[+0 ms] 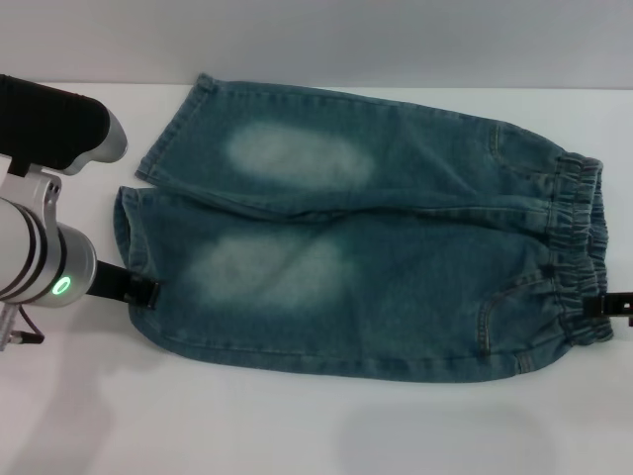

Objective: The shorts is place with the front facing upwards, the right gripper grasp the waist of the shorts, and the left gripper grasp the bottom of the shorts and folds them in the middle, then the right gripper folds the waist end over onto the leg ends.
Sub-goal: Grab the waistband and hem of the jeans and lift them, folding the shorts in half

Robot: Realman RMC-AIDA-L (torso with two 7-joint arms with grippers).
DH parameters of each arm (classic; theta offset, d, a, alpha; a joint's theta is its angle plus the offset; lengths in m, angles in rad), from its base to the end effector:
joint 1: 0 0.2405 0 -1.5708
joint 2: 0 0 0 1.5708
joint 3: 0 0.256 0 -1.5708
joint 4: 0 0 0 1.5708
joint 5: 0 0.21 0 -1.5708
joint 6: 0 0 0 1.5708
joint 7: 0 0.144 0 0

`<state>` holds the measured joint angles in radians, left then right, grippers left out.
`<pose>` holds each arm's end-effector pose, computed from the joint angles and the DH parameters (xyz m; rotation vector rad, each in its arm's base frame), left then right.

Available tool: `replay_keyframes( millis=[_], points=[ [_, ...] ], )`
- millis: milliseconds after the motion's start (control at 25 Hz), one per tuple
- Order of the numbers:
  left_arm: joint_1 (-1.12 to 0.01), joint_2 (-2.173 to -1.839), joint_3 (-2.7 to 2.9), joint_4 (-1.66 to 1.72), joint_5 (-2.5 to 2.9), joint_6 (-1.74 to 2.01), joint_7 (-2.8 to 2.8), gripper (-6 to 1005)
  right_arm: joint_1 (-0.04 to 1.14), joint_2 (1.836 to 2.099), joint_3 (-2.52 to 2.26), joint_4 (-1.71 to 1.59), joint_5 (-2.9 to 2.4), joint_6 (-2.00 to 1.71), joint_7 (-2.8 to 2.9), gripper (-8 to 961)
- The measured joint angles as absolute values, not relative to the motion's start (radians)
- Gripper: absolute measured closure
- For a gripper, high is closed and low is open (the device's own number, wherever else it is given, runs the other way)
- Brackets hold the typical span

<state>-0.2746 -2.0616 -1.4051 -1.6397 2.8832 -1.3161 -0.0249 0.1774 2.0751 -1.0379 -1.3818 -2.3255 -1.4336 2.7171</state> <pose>-0.2154 0.3159 -0.0036 -2.0658 -1.1625 0.3922 0.3072 0.2901 0.0634 -1.9977 1.7328 0.1366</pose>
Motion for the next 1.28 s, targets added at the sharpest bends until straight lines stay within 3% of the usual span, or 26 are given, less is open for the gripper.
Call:
replay_keyframes(
  millis=[120, 240, 1280],
  points=[
    [-0.275, -2.062, -1.405, -1.64, 2.883, -1.317, -0.026, 893, 0.191, 2.073, -1.038, -1.349, -2.325, -1.423, 2.715, 306],
    [-0.275, -2.062, -1.4, -1.642, 2.883, -1.32, -0.027, 893, 0.207, 2.072, -1.039, -1.317, -2.325, -1.415, 2.71, 186],
    [-0.266, -2.06, -1.394, -1.683, 2.887, -1.337, -0.028, 893, 0.233, 2.074, -1.061, -1.287, -2.319, -1.414, 2.688, 331]
  ],
)
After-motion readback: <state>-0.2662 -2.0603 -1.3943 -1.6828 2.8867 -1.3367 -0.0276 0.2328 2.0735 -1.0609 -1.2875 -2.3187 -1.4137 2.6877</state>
